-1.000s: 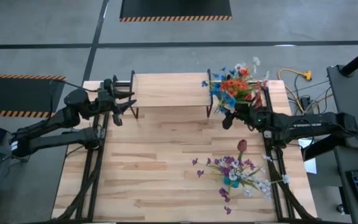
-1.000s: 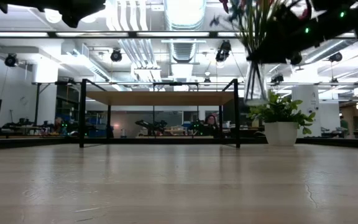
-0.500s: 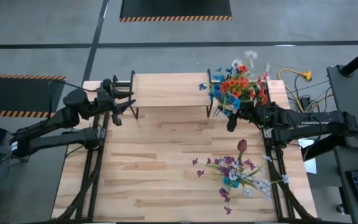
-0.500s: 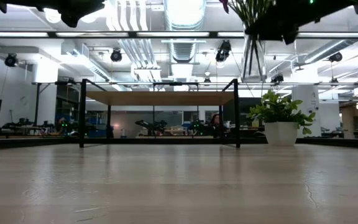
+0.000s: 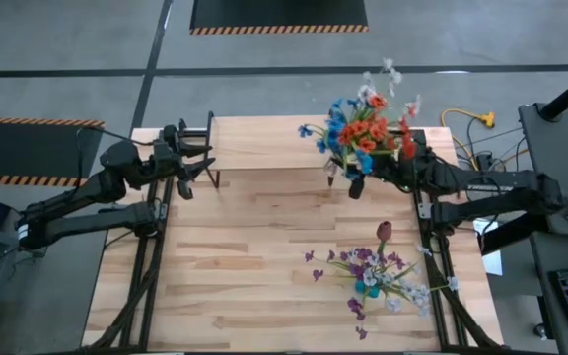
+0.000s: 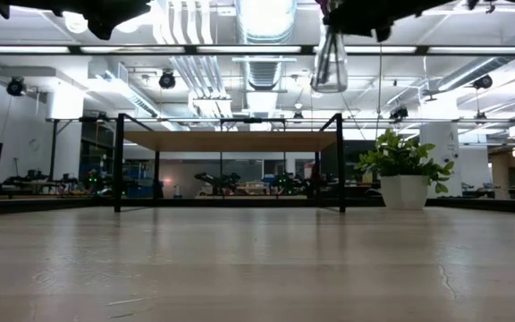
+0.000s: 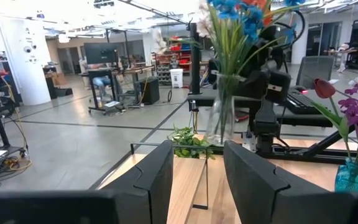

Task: Pick and place flowers into a vace then onto a shelf
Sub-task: Put the transparent flower vase on the shelf

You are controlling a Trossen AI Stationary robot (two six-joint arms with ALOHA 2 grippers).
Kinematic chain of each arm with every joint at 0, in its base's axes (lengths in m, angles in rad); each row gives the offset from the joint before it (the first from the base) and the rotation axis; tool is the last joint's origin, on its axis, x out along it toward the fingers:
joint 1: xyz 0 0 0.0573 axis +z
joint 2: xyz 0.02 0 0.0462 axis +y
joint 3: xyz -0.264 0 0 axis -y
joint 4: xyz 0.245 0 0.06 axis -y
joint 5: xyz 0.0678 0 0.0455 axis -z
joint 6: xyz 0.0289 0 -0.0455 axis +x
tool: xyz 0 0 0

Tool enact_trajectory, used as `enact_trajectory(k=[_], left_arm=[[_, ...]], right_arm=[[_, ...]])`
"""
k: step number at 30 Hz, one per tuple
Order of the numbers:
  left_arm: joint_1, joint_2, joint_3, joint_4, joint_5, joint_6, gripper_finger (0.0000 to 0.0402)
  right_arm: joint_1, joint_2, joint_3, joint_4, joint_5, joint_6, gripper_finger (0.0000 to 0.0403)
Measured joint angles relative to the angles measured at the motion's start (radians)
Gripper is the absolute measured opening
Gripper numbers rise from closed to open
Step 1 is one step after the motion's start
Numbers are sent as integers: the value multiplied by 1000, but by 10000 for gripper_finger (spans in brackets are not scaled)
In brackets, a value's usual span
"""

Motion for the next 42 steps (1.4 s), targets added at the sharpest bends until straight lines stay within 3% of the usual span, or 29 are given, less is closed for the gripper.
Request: enact_trajectory(k=[4, 11, 21, 28, 34, 42], left_arm=[[0, 0, 0, 0, 0, 0, 127], [0, 0, 0, 0, 0, 0, 127], [0, 0, 0, -6, 0, -4, 127], [0, -1, 0, -19, 0, -4, 127], [0, -17, 0, -48, 0, -4, 127], [0, -67, -1, -65, 0, -4, 127]], right_arm=[[-66, 81, 21, 96, -122, -15, 177], [-149, 209, 97, 182, -240, -49, 177], [-169, 459, 340, 152, -304, -65, 177], [-193, 634, 445, 228, -381, -8, 177], [-195, 758, 577, 231, -447, 9, 177], [-214, 869, 662, 242, -452, 39, 177]])
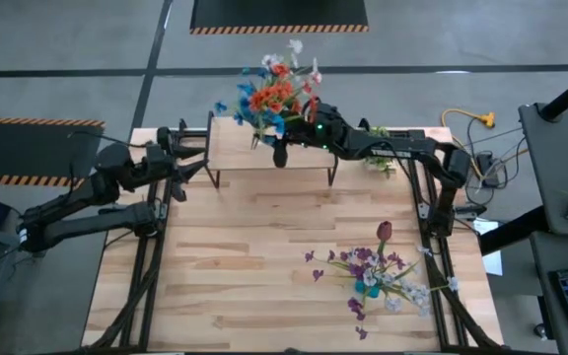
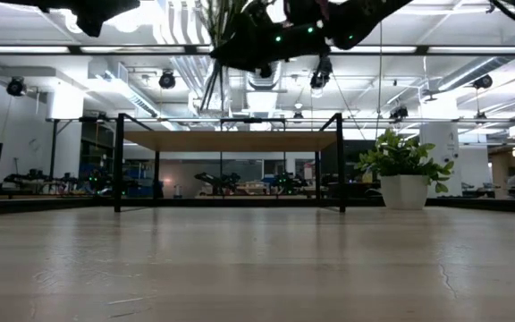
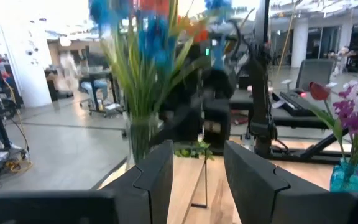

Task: Pick and place flowers into a vace then onto a shelf
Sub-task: Put the transparent flower vase on the shelf, then put the blue flower vase on the shelf

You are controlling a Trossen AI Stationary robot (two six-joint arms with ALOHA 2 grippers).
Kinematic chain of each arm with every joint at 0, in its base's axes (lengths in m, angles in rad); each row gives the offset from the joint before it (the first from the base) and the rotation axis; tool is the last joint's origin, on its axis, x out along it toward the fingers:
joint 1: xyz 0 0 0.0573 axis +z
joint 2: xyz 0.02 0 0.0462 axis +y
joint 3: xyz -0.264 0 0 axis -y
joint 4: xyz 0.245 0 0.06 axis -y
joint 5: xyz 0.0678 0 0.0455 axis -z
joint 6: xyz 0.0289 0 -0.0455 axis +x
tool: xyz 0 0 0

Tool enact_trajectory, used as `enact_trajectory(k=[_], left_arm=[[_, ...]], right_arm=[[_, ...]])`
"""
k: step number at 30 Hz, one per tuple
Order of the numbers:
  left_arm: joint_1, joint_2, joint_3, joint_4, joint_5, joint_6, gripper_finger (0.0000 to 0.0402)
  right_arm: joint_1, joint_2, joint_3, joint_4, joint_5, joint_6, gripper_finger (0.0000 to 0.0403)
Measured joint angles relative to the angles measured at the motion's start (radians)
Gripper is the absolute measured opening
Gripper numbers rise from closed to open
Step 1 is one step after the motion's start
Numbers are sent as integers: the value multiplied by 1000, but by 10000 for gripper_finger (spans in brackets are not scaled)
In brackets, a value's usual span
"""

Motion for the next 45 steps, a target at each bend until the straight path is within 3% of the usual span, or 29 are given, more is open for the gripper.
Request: enact_trajectory(k=[12, 25, 37, 45], left_arm=[[0, -8, -1, -6, 0, 0, 127], [0, -11, -1, -6, 0, -5, 127], [0, -11, -1, -18, 0, -5, 127], [0, -12, -2, -30, 0, -7, 127]], right_arm=[[-17, 104, 52, 20, 0, 22, 177], [-25, 114, 73, -35, -3, 3, 183], [-26, 113, 73, -72, -3, -6, 212], [-26, 90, 73, -108, -2, -37, 269]])
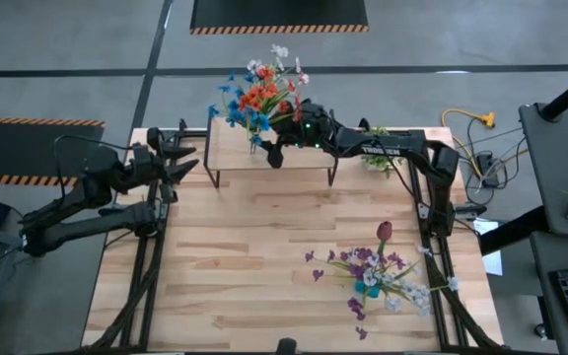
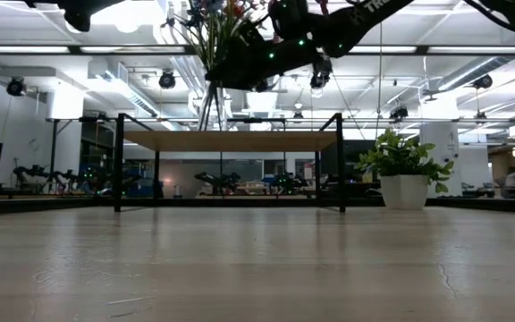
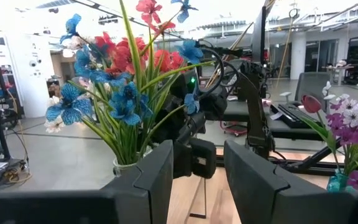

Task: Pick and place flowers into a vace then onto a shelf
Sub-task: Put the blue flower vase on the shelf

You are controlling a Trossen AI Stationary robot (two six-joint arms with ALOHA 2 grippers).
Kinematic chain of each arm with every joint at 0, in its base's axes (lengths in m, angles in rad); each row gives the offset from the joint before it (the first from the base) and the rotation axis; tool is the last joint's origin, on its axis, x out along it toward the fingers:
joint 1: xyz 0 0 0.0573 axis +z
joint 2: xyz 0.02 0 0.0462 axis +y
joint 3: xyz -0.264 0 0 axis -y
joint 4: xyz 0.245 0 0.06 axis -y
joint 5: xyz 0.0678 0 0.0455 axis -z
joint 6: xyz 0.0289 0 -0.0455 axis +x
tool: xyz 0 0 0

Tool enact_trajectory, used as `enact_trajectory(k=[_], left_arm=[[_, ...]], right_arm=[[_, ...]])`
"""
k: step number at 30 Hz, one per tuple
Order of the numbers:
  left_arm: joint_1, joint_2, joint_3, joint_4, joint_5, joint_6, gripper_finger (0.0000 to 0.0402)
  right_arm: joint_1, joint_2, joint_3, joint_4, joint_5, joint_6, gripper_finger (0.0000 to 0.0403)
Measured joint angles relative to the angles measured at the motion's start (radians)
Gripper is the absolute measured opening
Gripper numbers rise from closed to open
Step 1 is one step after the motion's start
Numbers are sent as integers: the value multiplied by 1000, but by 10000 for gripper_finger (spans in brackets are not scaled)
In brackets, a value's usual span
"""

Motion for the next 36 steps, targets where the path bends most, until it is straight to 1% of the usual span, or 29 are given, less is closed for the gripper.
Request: enact_trajectory(k=[3, 5, 9, 13, 17, 22, 27, 32, 36], left_arm=[[0, 0, 0, -8, 0, 0, 127], [0, 0, 0, -11, 0, 0, 127], [0, -6, 0, -14, 0, 0, 127], [0, -18, 0, -17, 0, 0, 127], [1, -31, 0, -18, -1, -9, 127], [1, -51, 0, -24, 0, -15, 127], [0, -67, 0, -28, 0, -15, 127], [0, -71, 0, -40, 0, -15, 127], [0, -72, 0, -40, -1, -16, 127]], right_arm=[[-3, -39, 0, -72, 7, -35, 291], [-4, -69, 0, -113, 31, -47, 303], [-10, -128, -1, -241, 36, -46, 318], [-4, -202, -4, -361, 37, -8, 322], [23, -304, -26, -466, 41, -13, 316], [48, -461, -64, -628, 54, -36, 307], [87, -658, -129, -757, 59, -14, 299], [190, -881, -254, -779, 59, 38, 294], [308, -1049, -359, -779, 110, 88, 293]])
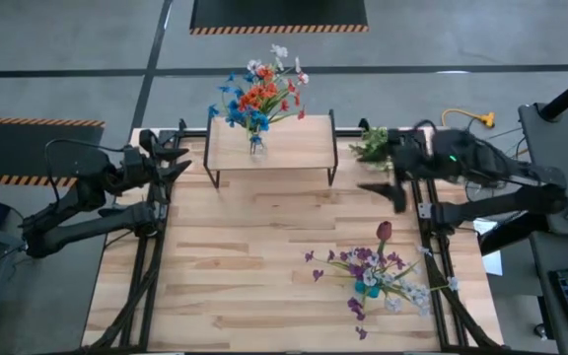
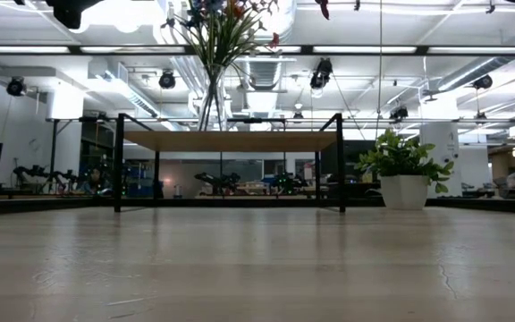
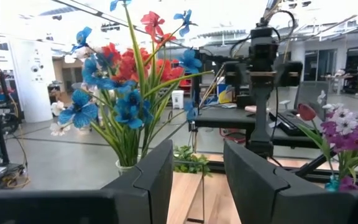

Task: Pick and place flowers into a vace then onto a shelf
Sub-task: Put the blue flower vase on the shelf

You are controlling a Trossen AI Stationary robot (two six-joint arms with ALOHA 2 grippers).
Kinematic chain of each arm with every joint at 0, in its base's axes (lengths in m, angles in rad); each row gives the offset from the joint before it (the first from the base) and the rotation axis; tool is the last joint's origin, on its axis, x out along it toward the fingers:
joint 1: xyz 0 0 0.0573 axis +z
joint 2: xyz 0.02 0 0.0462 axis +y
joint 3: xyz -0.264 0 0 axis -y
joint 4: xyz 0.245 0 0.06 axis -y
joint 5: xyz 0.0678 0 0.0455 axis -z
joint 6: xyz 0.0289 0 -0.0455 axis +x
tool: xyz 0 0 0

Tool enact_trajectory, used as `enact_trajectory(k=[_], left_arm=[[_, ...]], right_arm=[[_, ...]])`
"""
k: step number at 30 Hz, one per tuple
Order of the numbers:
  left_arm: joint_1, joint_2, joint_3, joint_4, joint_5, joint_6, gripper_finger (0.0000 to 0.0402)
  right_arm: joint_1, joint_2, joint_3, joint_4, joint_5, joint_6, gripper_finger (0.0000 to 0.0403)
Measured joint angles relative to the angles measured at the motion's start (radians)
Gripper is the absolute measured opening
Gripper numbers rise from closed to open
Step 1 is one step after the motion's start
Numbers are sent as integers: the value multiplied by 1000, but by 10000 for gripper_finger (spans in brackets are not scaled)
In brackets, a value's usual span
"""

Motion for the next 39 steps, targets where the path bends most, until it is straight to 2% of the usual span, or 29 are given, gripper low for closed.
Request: enact_trajectory(k=[3, 8, 13, 17, 21, 26, 29, 35, 39], left_arm=[[0, 0, 0, 1, 0, 0, 127], [0, 0, 0, 0, 0, 0, 127], [0, 0, 0, 0, 0, -1, 127], [0, 0, 0, 1, 0, -3, 127], [0, 0, 0, 1, 0, -10, 127], [0, 0, 0, 1, 0, -18, 127], [0, 0, 0, 0, 0, -18, 127], [0, 0, 0, 1, 0, -25, 127], [0, 0, 0, 0, -3, -30, 127]], right_arm=[[91, -100, -65, 7, 46, 39, 292], [254, -195, -130, 55, 45, 2, 292], [413, -189, -140, 64, 15, -65, 292], [549, -138, -95, 62, -26, -72, 292], [693, -68, -4, -46, 105, -61, 292], [881, 39, 113, -273, 373, 82, 292], [987, 89, 187, -378, 492, 172, 292], [1162, 171, 309, -469, 518, 372, 292], [1230, 216, 356, -590, 519, 597, 292]])
